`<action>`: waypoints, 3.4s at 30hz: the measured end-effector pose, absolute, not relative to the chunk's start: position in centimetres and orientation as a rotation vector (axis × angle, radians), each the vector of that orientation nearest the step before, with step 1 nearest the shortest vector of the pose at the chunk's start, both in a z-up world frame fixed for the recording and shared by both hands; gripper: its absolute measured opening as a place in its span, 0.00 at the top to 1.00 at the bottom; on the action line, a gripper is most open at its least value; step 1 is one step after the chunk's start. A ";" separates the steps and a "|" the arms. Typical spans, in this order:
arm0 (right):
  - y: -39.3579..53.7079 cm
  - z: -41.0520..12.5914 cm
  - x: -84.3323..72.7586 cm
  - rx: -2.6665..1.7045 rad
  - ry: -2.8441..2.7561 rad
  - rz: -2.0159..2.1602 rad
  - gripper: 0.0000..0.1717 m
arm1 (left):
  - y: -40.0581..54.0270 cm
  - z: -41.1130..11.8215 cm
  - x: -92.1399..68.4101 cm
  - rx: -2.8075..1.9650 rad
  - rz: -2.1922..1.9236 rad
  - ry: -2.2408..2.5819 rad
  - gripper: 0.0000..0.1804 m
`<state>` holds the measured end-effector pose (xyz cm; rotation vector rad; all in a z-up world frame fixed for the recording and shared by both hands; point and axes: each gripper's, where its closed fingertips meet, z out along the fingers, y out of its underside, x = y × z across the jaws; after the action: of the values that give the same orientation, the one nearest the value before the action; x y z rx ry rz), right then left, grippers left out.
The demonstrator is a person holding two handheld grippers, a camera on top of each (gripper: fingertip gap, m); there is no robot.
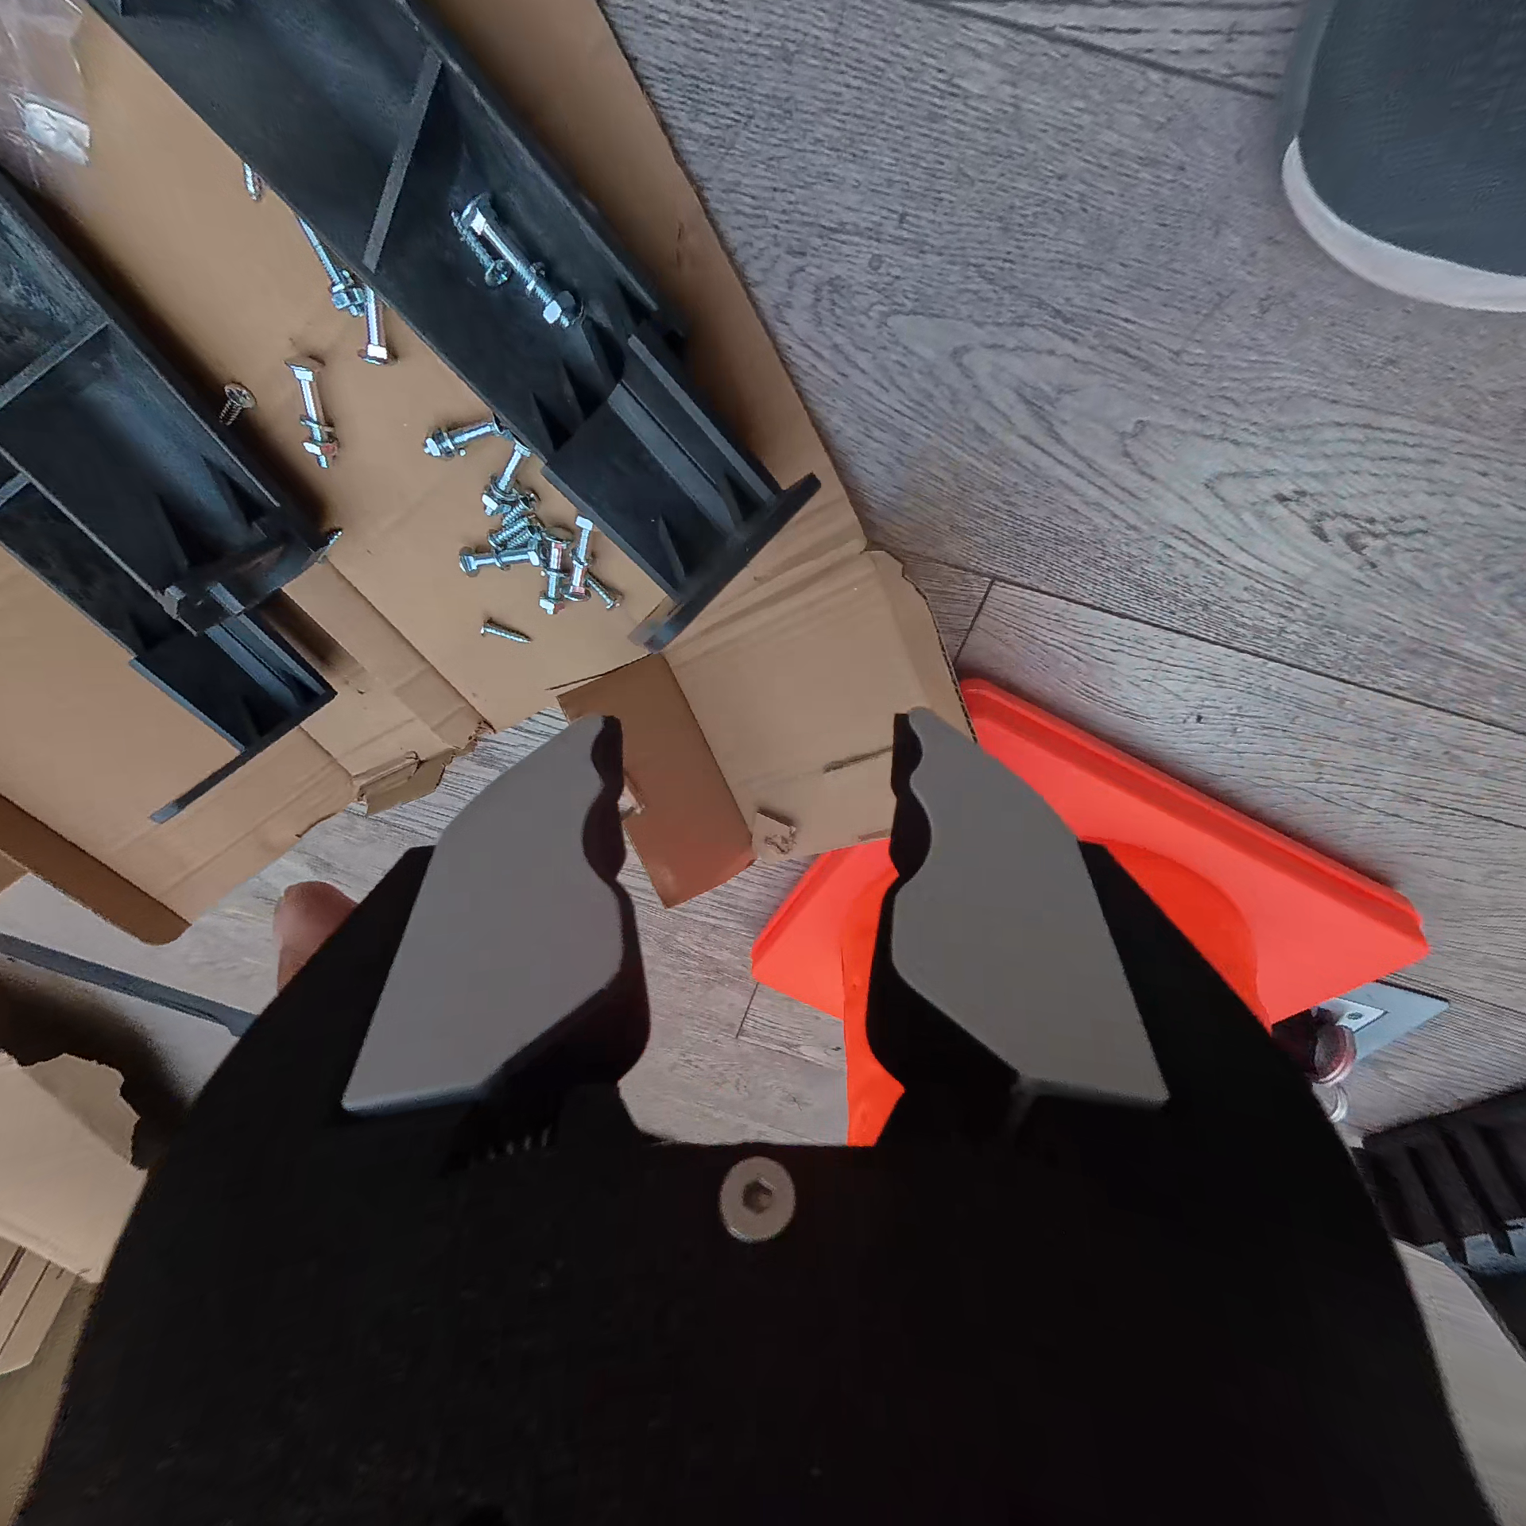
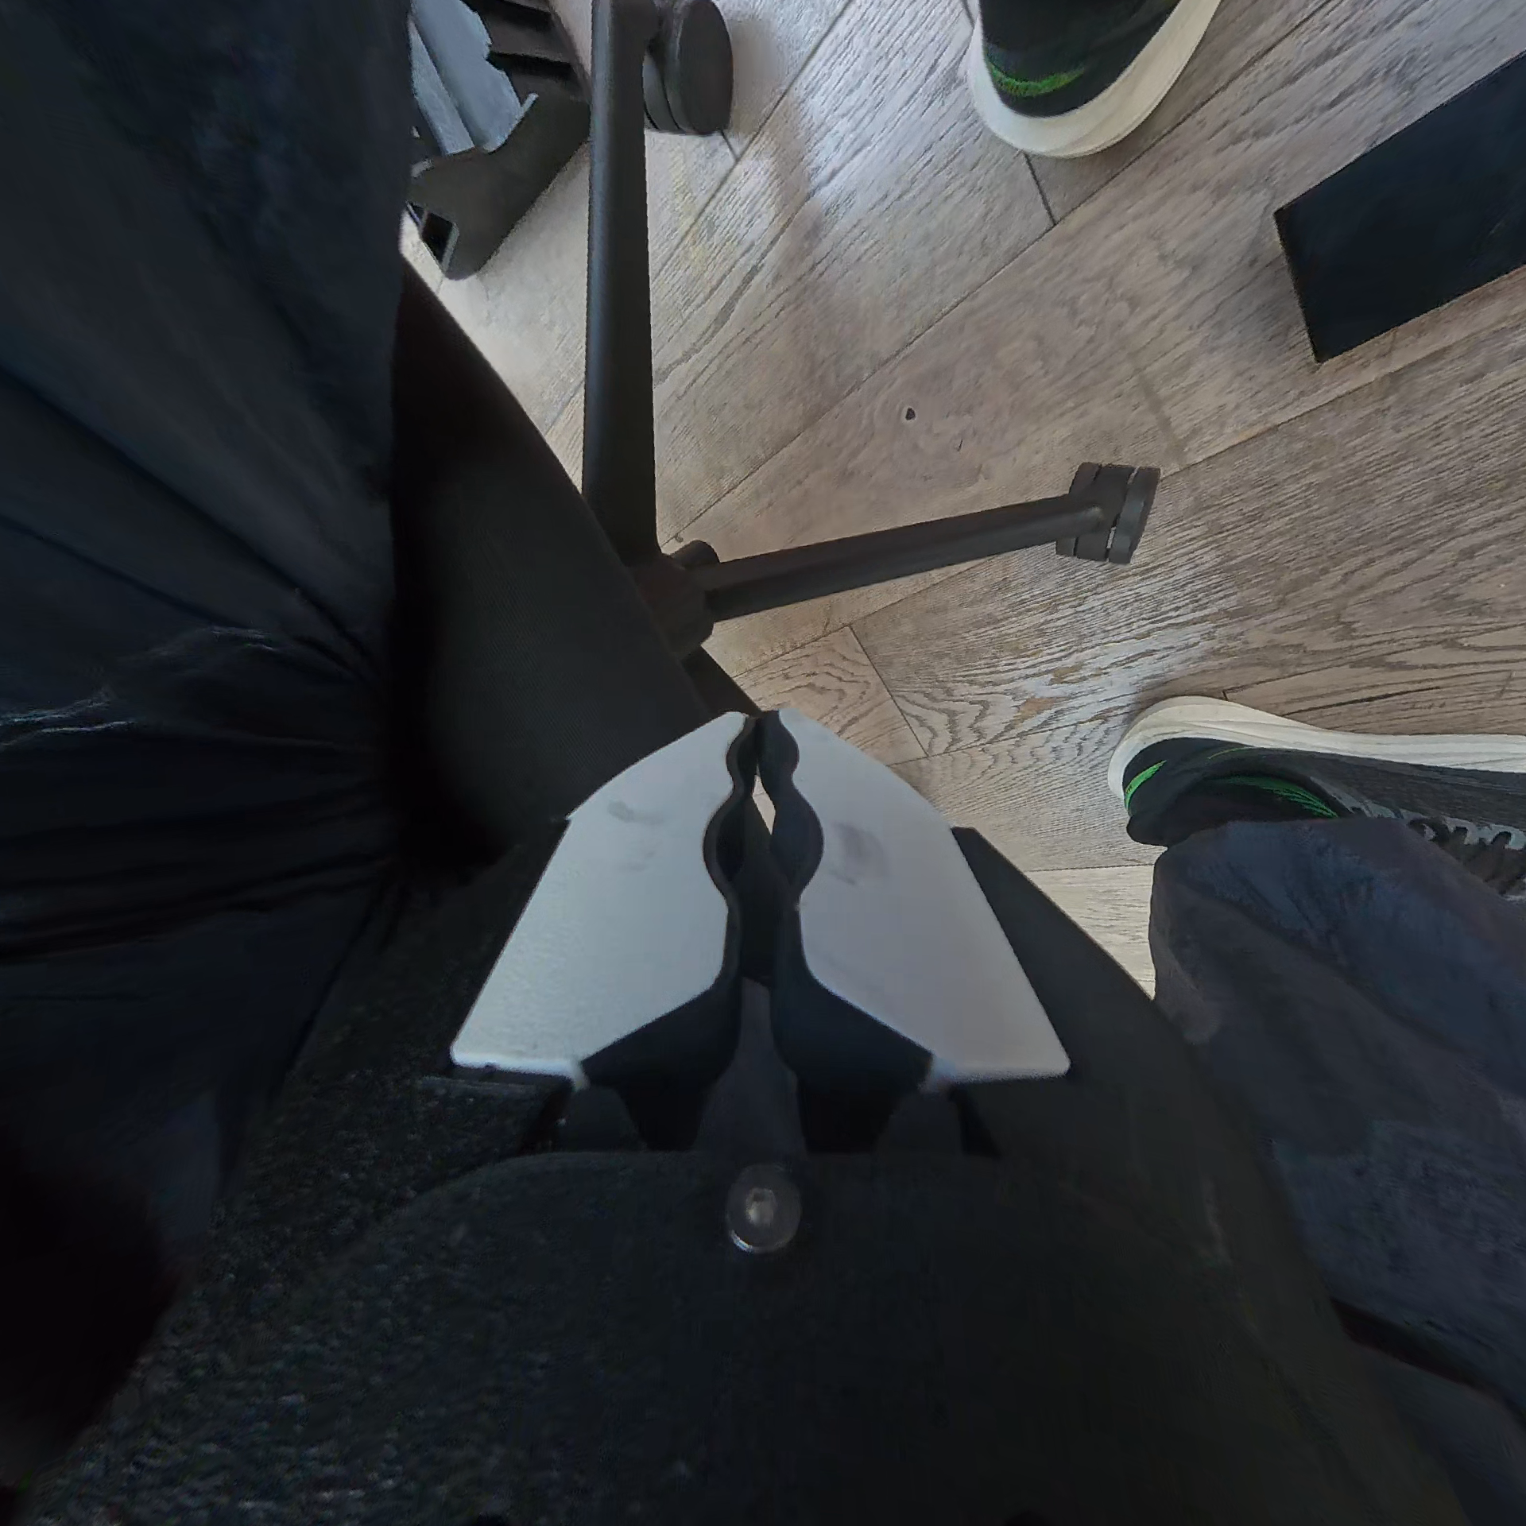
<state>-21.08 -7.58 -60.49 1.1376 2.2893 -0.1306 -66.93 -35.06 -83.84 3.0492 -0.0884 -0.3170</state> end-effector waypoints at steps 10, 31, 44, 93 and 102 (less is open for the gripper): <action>-8.6 -60.5 -22.8 1.182 2.287 -0.142 1.00 | -34.3 -85.0 -67.4 3.061 -0.237 -0.100 0.64; -8.6 -60.8 -22.5 1.174 2.253 -0.131 1.00 | -34.3 -87.0 -68.4 3.249 -0.189 0.389 0.70; -8.7 -61.0 -22.6 1.176 2.241 -0.130 1.00 | -34.7 -86.8 -71.3 3.209 -0.212 1.412 1.00; -1.7 -53.0 -5.2 0.519 2.693 -0.202 1.00 | -2.1 -10.4 -35.4 4.122 -1.543 -0.501 0.95; -0.7 -52.9 3.1 0.494 2.467 -0.336 1.00 | 33.3 -10.2 -28.2 4.425 -0.062 -0.048 1.00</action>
<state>3.13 -0.67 -52.90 0.4941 2.4674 -0.3360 -28.21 33.27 -10.21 4.4246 -0.0481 -0.0616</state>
